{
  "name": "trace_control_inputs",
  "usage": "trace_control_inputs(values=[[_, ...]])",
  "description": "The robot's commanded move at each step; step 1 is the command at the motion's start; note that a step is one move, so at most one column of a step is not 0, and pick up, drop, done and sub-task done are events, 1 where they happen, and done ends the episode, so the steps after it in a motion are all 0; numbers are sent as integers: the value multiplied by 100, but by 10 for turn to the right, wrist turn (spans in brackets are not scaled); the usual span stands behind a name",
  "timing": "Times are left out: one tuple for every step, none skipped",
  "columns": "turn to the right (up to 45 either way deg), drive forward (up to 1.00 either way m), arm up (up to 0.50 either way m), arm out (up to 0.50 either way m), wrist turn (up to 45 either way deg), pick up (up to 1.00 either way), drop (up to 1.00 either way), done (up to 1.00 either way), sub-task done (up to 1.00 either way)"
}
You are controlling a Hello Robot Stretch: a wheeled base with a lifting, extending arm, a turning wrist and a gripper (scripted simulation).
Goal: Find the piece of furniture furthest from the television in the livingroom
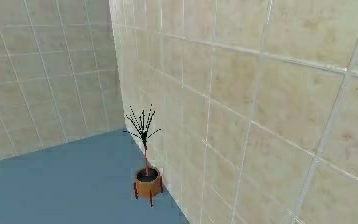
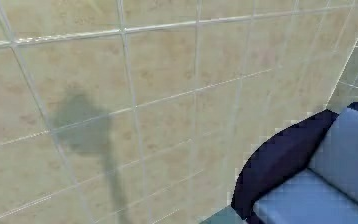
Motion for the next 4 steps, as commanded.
trace_control_inputs(values=[[-450, 0, 0, 0, 0, 0, 0, 0, 0], [-450, 0, 0, 0, 0, 0, 0, 0, 0], [-330, 0, 0, 0, 0, 0, 0, 0, 0], [0, 100, 0, 0, 0, 0, 0, 0, 0]])
